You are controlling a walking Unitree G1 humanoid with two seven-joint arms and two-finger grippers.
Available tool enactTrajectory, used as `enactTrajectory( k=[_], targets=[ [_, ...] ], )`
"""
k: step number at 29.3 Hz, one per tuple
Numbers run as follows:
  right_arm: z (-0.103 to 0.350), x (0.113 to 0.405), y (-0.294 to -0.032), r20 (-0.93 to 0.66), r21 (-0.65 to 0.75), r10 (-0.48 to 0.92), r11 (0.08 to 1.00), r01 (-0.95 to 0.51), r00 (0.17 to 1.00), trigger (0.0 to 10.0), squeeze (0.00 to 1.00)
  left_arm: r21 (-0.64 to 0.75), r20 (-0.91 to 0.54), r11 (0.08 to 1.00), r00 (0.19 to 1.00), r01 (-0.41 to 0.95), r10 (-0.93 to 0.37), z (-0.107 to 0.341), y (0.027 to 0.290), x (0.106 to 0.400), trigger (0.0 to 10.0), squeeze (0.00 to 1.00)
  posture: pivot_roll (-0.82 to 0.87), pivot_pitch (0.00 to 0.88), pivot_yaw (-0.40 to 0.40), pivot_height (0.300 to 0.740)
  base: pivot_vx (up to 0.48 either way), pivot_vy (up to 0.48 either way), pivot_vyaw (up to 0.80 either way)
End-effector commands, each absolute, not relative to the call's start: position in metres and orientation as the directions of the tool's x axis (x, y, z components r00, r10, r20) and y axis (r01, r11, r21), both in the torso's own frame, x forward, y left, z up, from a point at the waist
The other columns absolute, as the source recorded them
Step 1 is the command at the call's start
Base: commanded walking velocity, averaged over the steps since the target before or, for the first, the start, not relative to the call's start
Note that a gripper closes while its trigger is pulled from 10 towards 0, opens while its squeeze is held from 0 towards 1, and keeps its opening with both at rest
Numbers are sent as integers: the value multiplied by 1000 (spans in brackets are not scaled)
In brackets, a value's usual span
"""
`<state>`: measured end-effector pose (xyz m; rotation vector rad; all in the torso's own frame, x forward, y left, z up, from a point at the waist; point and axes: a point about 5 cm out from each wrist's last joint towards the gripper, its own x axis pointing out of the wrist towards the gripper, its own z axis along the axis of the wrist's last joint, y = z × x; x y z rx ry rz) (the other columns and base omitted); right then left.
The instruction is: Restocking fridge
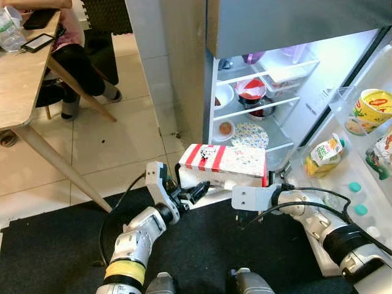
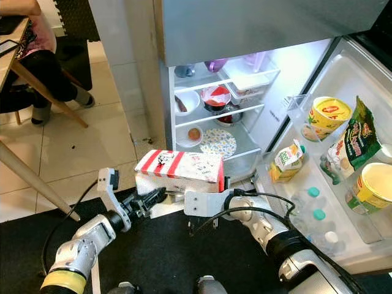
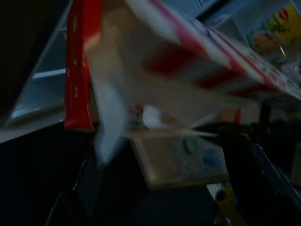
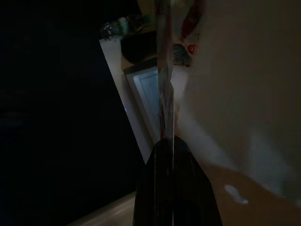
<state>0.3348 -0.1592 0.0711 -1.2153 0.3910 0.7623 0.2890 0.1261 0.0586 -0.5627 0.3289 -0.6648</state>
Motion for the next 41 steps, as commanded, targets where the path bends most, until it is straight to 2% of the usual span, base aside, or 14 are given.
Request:
enactTrajectory(
  k=[1,11,17,20,24,25,26,30,33,37,38,41],
  targets=[
    [72,336,-166,-634,-692,308,185,-698,709,0,0,-576,-161,658,721,485,-673,50,131,280,10000,1000,-48,200,23,740,0,0,0],
    [76,341,-173,-619,-693,291,234,-682,729,0,0,-561,-188,662,703,496,-686,44,141,273,10000,1000,-46,197,21,740,0,0,0],
    [69,338,-181,-614,-649,284,349,-676,736,0,0,-561,-210,702,744,439,-634,38,159,270,10000,1000,-44,193,21,740,0,0,0],
    [67,338,-184,-612,-647,278,361,-672,740,0,0,-564,-215,710,755,422,-620,35,164,268,10000,1000,-43,192,21,740,0,0,0],
    [62,335,-182,-610,-622,295,398,-675,736,0,0,-589,-219,735,809,337,-546,26,179,266,10000,1000,-43,187,19,740,0,0,0],
    [58,333,-178,-609,-607,311,409,-681,729,0,0,-605,-216,741,835,292,-506,23,185,265,10000,639,-43,184,19,740,0,0,0],
    [58,333,-177,-609,-604,314,412,-683,728,0,0,-610,-215,741,841,281,-496,22,186,265,10000,8,-43,184,19,740,0,0,0],
    [51,329,-164,-602,-579,361,416,-701,712,0,0,-606,-232,773,888,187,-397,16,197,265,10000,0,-38,175,18,740,0,0,0],
    [40,322,-151,-622,-562,385,386,-732,681,0,0,-573,-268,811,907,120,-324,4,202,260,10000,0,-32,156,11,740,0,0,0],
    [33,319,-150,-641,-559,369,376,-739,673,0,0,-556,-301,829,914,64,-272,-5,205,255,10000,0,-31,150,9,740,0,0,0],
    [26,315,-151,-663,-536,359,385,-751,657,10000,0,-558,-315,830,919,24,-239,-11,206,251,10000,0,-32,135,8,740,0,0,0],
    [20,311,-153,-678,-524,341,397,-754,651,10000,0,-560,-330,828,920,-11,-211,-17,207,246,10000,0,-31,130,5,740,0,0,0]
  ],
)
